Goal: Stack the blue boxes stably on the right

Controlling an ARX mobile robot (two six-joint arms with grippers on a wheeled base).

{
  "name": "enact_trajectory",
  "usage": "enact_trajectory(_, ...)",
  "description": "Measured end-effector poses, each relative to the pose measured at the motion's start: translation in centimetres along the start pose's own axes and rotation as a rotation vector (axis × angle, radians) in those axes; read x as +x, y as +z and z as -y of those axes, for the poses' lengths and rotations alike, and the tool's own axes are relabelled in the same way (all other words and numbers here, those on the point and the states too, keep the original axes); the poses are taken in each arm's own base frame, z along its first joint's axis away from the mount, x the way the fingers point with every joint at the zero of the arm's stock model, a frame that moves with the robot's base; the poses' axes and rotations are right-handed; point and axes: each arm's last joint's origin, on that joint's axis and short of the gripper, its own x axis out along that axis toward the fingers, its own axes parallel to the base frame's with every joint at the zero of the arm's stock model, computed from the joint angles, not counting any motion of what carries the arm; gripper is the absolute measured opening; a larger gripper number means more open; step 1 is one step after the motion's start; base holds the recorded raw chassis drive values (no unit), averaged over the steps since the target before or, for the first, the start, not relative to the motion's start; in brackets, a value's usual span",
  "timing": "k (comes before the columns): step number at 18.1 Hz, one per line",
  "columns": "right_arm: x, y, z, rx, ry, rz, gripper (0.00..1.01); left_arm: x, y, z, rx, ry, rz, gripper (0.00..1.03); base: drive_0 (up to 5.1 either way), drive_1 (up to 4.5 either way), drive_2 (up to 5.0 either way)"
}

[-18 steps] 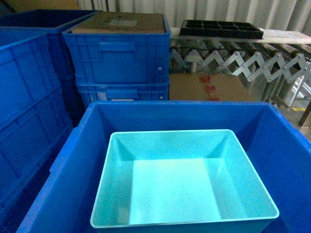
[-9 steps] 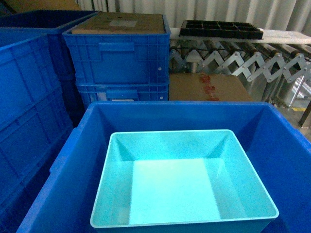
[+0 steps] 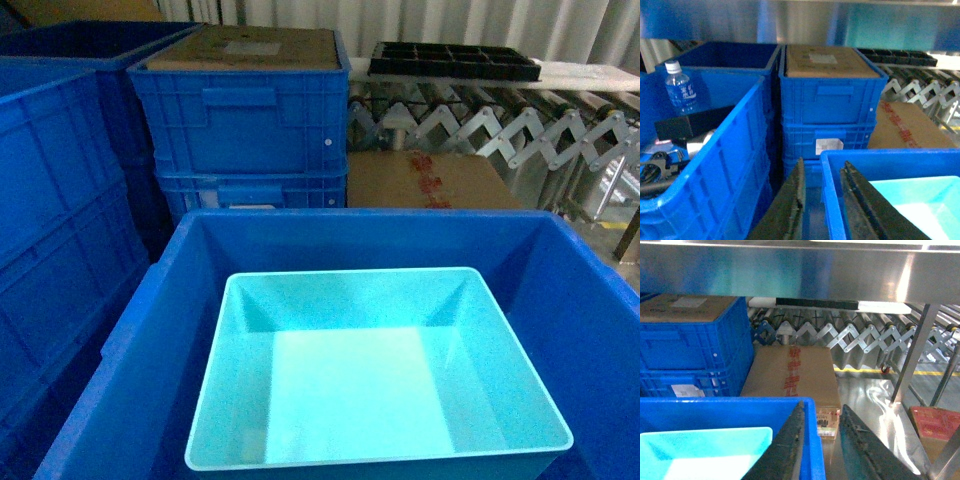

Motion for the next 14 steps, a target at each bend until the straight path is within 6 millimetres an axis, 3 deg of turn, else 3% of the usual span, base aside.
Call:
enact_trajectory(2, -1.0, -1.5, 0.0, 0.0, 0.0, 0.009, 0.05, -0.4, -1.7, 0.0, 0.002, 0.0, 0.0, 0.06, 0.0, 0.0, 0.0)
enact_trajectory(3, -1.3, -2.0, 0.0, -0.002, 0.0, 0.01, 0.02, -0.7, -2.2, 0.0, 0.002, 0.0, 0.013, 0.02, 0.0, 0.0, 0.0)
enact_trajectory(6, -2.4, -4.3, 0.0, -0.004, 0.0, -0.006, 0.02, -1.2, -4.1, -0.1, 0.002, 0.0, 0.016, 0.02, 0.0, 0.0, 0.0)
enact_trajectory(14, -4.4, -7.0, 0.0, -0.004, 0.0, -0.003, 0.02, -2.1, -7.2, -0.1, 0.002, 0.0, 0.01, 0.02, 0.0, 0.0, 0.0)
